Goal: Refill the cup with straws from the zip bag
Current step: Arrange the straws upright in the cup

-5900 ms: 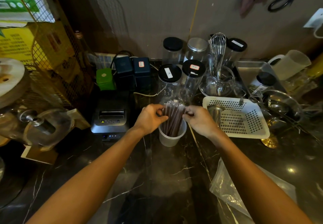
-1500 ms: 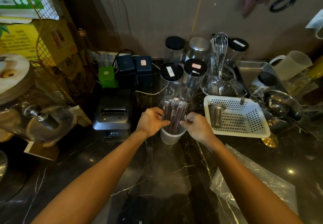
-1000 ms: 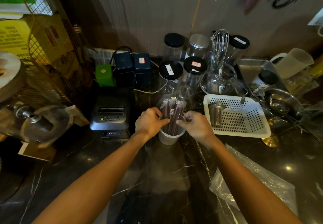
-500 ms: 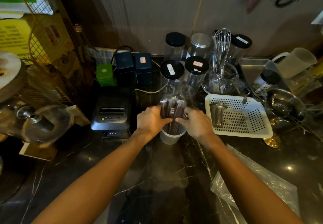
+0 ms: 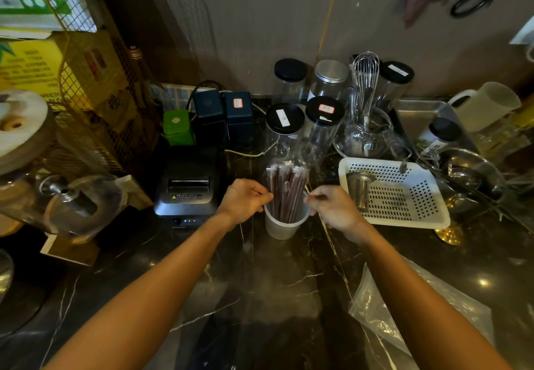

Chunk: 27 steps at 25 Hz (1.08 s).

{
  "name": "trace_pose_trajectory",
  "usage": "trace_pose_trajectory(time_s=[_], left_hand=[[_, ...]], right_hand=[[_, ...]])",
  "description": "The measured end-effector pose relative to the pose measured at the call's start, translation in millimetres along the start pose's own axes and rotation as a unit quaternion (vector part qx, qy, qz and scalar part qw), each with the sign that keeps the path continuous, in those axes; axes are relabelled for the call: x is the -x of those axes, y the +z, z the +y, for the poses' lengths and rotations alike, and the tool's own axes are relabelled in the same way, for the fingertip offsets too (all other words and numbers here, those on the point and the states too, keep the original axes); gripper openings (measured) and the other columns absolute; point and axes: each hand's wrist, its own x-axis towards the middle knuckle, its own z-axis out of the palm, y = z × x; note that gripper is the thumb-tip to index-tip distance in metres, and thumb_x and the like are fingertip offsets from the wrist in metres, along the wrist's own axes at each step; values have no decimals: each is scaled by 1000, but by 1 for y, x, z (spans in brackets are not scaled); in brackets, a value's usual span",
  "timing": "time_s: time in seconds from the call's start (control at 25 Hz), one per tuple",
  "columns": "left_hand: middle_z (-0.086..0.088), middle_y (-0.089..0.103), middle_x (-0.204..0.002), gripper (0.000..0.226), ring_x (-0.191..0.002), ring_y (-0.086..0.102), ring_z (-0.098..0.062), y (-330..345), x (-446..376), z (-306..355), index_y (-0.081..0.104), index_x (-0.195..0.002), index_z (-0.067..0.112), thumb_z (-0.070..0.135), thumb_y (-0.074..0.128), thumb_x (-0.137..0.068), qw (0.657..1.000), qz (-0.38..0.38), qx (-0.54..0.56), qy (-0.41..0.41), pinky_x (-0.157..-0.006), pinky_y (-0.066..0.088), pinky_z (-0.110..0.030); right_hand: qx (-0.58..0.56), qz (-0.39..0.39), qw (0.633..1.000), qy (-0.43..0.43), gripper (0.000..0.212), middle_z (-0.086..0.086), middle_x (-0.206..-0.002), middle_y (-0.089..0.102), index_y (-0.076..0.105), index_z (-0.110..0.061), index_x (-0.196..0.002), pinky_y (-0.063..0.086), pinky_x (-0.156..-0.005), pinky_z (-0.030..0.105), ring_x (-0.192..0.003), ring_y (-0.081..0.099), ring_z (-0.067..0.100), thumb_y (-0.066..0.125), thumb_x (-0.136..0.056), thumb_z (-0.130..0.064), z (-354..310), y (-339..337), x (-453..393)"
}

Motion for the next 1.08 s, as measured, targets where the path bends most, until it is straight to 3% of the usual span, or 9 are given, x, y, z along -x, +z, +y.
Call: trace_pose_trajectory(time_s=[0.28,0.52,0.72,0.84,0.96,1.08], left_hand=[[-10,75,-85,14,-68,68,-9,6,-18,14,72,-102,8,20,70,-96,996,81,40,-2,-54,52,-8],[-11,77,-89,15,-75,74,-15,3,-45,21,72,-104,7,20,70,-96,996,79,46,-1,-65,60,-21],[-13,77,-88,17,-71,73,-12,8,-52,12,70,-105,6,21,70,-97,994,84,58,-28,-59,58,-15],[-15,75,-83,21,-64,71,-9,12,-51,9,68,-108,4,22,68,-98,992,84,86,-36,-58,59,-17],[-11,74,-89,27,-69,72,-12,13,-48,9,67,-114,7,29,68,-98,993,83,68,-40,-59,58,-18],[-4,70,-94,43,-84,72,-18,13,-40,13,57,-126,12,37,72,-93,992,118,36,-23,-75,63,-34]], right_hand=[[-28,55,998,-9,16,5,-83,69,73,-14,-108,42,-47,26,-57,54,11,61,-104,-24,-12,-1,-22],[-31,84,996,5,19,-6,-78,63,73,-14,-118,39,-57,21,-63,53,4,59,-105,-16,-13,-6,-52],[3,91,996,-3,25,-13,-81,60,72,-13,-126,40,-62,18,-68,52,1,58,-106,-19,-5,1,-63],[-3,93,996,-14,23,-11,-78,62,73,-14,-122,41,-59,20,-65,54,3,57,-106,-21,-1,3,-63],[-19,85,996,-1,23,-4,-68,61,74,-11,-113,45,-54,28,-56,54,10,58,-107,-25,0,0,-56],[-8,89,996,-15,19,-1,-71,63,72,-14,-105,52,-60,36,-61,58,13,60,-105,-28,-3,-7,-40]])
